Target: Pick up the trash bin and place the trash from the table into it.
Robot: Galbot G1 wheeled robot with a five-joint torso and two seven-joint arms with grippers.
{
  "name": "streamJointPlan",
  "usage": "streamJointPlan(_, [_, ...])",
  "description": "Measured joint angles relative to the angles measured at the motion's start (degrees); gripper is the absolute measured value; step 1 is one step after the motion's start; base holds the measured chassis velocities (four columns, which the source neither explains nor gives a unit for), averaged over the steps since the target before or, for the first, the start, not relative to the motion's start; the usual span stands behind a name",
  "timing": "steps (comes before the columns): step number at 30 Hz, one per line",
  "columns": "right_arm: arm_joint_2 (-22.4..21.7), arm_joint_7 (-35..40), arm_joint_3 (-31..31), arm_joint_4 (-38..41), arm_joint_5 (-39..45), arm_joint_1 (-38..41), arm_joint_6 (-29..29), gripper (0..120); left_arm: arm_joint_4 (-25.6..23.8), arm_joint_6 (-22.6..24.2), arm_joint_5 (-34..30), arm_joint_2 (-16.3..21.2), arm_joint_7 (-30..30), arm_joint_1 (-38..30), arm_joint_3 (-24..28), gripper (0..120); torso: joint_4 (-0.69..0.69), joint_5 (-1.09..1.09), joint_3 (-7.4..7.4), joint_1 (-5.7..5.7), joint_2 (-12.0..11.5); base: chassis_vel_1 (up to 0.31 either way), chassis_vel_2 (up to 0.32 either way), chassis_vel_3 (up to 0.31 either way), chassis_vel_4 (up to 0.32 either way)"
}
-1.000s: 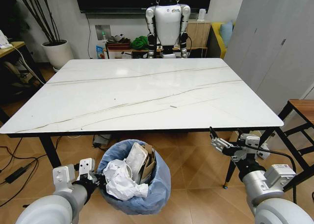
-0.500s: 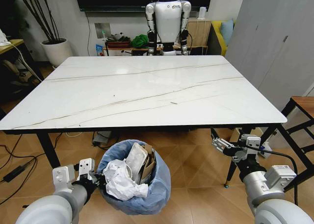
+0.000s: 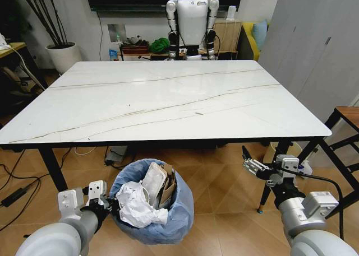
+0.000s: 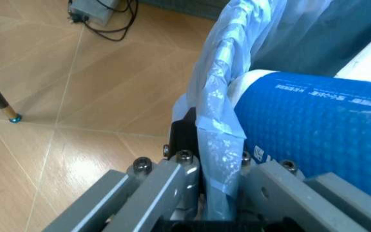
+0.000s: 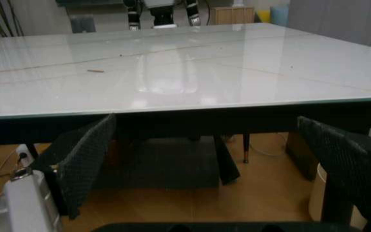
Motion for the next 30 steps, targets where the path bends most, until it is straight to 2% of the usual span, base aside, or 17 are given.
streamJointPlan(30, [0.6, -0.3, -0.8, -1.2, -2.1, -1.0, 1.1, 100, 0.0, 0.0, -0.2, 0.2, 0.0, -0.2, 0.2, 0, 0.0, 0.0, -4.42, -3.08, -7.5, 0.0, 0.0, 0.0, 0.0])
